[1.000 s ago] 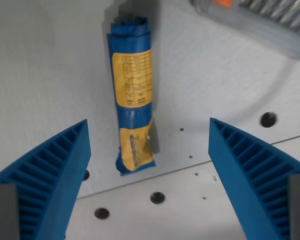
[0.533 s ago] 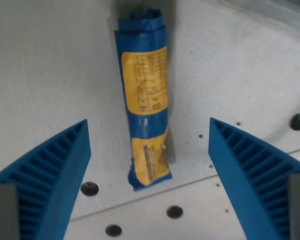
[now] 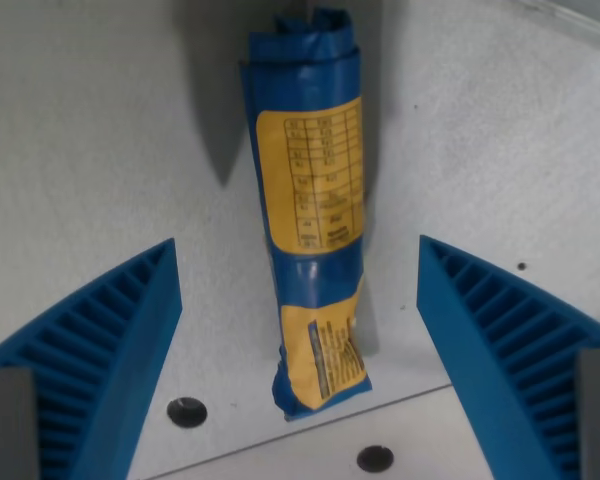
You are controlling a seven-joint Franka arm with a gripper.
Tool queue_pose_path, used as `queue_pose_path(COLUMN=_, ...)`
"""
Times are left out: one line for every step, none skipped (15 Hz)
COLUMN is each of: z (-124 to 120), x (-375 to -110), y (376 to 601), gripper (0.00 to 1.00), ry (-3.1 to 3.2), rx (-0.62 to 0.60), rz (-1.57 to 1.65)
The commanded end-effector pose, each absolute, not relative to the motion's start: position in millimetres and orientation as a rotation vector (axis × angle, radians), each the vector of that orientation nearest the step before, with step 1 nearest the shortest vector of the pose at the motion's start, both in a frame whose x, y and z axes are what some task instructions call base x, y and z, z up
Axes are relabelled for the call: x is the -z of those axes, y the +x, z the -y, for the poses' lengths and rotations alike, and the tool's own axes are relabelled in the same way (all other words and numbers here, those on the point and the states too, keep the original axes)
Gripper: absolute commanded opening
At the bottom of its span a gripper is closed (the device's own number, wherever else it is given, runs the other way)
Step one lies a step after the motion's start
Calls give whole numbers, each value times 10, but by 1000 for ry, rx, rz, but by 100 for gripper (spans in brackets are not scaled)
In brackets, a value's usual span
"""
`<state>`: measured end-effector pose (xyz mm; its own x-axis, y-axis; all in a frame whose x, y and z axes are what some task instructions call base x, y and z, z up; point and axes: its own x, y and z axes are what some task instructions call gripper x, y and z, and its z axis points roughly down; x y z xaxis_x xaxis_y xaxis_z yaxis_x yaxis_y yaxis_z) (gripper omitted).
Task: Move above the blue bag
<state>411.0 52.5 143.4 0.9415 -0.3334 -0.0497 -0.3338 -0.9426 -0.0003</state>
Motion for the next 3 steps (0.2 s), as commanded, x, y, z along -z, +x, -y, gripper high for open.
queue_pose_path(z=-567, x=-1409, y=4024, gripper=100, ry=-3066, rx=81, rz=-581)
queue_pose_path(z=-568, x=-1406, y=4017, gripper=100, ry=-3066, rx=84, rz=-579)
queue_pose_path(z=-568, x=-1406, y=4017, gripper=100, ry=-3066, rx=84, rz=-579)
